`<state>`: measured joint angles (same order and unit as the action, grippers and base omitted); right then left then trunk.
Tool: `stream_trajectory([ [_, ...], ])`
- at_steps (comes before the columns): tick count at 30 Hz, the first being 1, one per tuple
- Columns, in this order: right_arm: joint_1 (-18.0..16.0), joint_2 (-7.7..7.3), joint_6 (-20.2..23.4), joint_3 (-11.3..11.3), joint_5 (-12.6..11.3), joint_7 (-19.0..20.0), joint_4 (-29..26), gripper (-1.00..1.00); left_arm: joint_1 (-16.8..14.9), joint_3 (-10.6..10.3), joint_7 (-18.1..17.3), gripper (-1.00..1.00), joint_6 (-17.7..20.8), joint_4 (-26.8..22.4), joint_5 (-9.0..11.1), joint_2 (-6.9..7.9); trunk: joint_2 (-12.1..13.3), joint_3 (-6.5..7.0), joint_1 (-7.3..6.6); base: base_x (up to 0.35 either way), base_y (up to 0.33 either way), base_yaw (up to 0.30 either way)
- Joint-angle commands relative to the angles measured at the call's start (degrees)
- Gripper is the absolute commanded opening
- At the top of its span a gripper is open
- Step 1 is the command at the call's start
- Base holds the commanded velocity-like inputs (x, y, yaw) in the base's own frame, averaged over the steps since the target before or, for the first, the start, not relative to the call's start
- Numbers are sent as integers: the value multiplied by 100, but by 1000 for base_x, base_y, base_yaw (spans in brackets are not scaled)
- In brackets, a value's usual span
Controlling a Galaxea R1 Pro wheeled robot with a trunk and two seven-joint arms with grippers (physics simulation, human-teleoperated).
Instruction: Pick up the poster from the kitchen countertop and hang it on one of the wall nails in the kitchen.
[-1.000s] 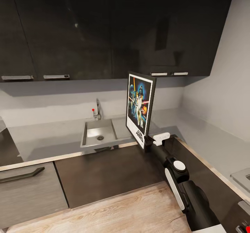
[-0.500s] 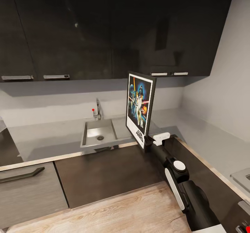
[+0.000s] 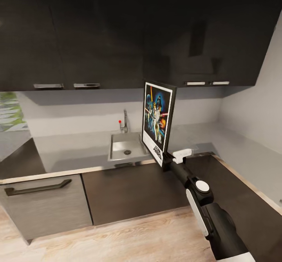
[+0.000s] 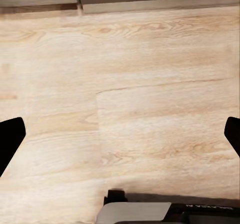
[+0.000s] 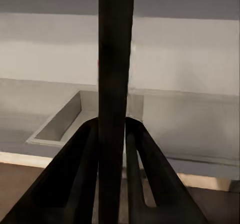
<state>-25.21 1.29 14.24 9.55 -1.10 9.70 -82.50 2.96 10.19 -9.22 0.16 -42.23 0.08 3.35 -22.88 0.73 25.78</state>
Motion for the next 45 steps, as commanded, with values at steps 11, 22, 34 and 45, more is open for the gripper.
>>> stream_trajectory([
  [11, -1, 3, 35, -5, -22, 161, -18, -100, 3, 18, -36, 100, 3, -4, 1, -1, -4, -1, 1, -182, 247, 288],
  [22, -1, 3, 40, -5, -20, 443, -15, -100, 4, 18, -36, 100, 2, -4, 1, -1, -4, -1, 1, -185, 248, 291],
  [34, -1, 3, 40, 2, 22, 782, -9, -100, 3, 18, -36, 100, 2, -4, 1, -1, -4, -1, 1, -185, 249, 291],
  [45, -1, -4, 35, -5, 59, 2380, 8, -100, 3, 18, -36, 100, 2, -4, 1, -1, -4, -1, 1, -131, 266, 291],
])
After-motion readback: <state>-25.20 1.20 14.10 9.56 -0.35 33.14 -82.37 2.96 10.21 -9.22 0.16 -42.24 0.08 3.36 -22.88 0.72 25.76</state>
